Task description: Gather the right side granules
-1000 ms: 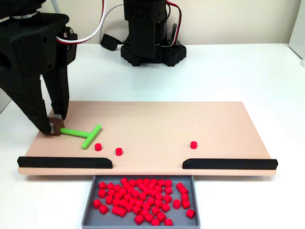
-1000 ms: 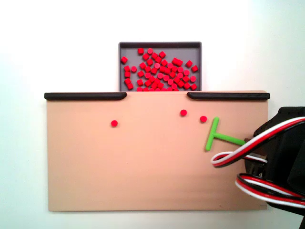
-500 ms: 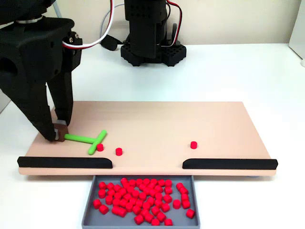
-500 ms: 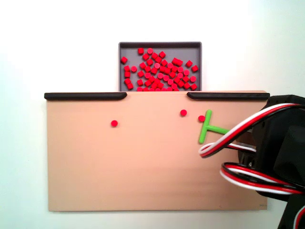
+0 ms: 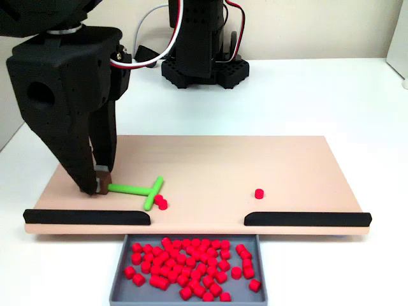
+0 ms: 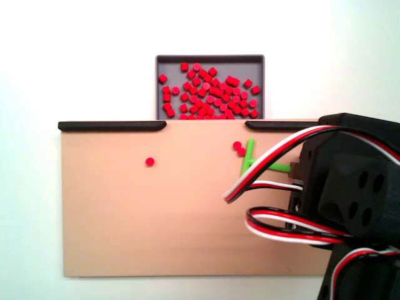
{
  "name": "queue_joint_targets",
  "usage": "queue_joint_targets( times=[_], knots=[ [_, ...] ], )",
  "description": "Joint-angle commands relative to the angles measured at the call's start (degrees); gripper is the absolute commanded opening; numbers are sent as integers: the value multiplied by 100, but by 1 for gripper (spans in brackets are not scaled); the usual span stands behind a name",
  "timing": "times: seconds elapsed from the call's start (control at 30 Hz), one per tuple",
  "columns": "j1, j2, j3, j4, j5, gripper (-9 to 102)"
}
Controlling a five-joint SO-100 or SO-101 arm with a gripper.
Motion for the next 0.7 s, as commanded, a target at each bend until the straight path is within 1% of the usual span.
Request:
queue_joint_targets(
  times=[0.0,0.67],
  knots=[
    [-141,-44,-53,0,-1362,0],
    [-580,-79,-44,26,-809,0]
  ],
)
